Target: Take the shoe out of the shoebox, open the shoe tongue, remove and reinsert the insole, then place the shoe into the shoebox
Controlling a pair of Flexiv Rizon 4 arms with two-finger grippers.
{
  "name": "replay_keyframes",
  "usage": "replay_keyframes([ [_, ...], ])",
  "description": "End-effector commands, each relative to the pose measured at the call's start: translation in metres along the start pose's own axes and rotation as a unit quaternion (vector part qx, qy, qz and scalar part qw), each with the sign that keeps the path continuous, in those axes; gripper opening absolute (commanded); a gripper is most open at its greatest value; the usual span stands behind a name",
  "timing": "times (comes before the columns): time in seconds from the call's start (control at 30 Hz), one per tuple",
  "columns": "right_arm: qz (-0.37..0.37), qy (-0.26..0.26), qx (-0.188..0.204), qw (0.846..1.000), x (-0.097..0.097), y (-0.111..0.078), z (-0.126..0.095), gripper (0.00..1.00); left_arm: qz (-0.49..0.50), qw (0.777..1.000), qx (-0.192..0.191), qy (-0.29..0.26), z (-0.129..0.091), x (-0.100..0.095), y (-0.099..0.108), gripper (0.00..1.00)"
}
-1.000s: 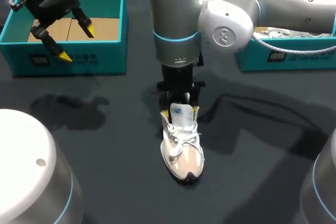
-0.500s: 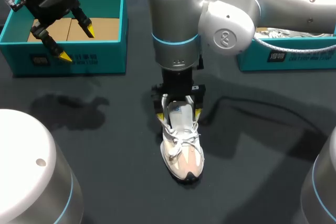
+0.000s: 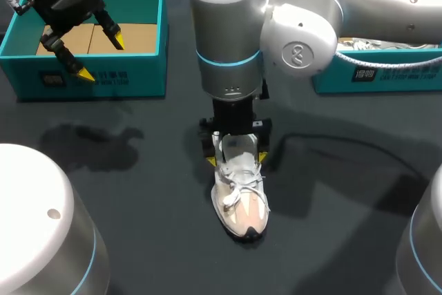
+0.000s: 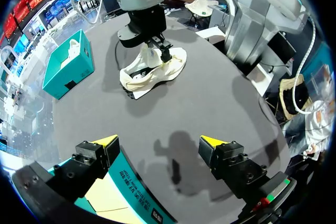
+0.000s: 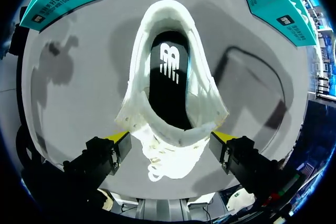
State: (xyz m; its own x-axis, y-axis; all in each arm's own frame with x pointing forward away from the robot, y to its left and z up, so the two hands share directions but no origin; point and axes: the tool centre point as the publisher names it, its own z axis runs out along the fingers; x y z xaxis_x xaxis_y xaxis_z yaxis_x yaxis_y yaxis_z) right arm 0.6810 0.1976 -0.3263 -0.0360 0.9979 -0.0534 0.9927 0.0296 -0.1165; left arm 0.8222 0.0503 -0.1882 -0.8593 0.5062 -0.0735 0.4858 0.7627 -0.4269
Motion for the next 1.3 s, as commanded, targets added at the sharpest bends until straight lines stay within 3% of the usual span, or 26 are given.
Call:
replay_keyframes([
  [0.03, 0.008, -0.003, -0.005, 1.000, -0.002, -0.014, -0.004, 1.00, 0.000, 1.000, -0.001, 0.001, 0.000, -0.001, 0.000, 1.00],
  [0.33, 0.040, -0.025, -0.002, 0.999, 0.003, -0.048, -0.022, 0.65, 0.000, 1.000, -0.001, 0.001, 0.000, -0.001, 0.000, 1.00],
  [0.4, 0.047, -0.032, -0.005, 0.998, 0.004, -0.052, -0.026, 0.50, 0.000, 1.000, -0.001, 0.001, 0.000, -0.001, 0.000, 1.00],
  [0.5, 0.049, -0.036, -0.008, 0.998, 0.004, -0.053, -0.029, 0.36, 0.000, 1.000, -0.001, 0.001, 0.000, -0.001, 0.000, 1.00],
  [0.8, 0.036, -0.032, -0.011, 0.999, -0.003, -0.036, -0.022, 0.34, 0.000, 1.000, -0.001, 0.001, 0.000, -0.001, 0.000, 1.00],
  [1.3, -0.026, -0.009, -0.018, 0.999, -0.017, 0.020, 0.002, 0.29, 0.000, 1.000, -0.001, 0.001, 0.000, -0.001, 0.000, 1.00],
])
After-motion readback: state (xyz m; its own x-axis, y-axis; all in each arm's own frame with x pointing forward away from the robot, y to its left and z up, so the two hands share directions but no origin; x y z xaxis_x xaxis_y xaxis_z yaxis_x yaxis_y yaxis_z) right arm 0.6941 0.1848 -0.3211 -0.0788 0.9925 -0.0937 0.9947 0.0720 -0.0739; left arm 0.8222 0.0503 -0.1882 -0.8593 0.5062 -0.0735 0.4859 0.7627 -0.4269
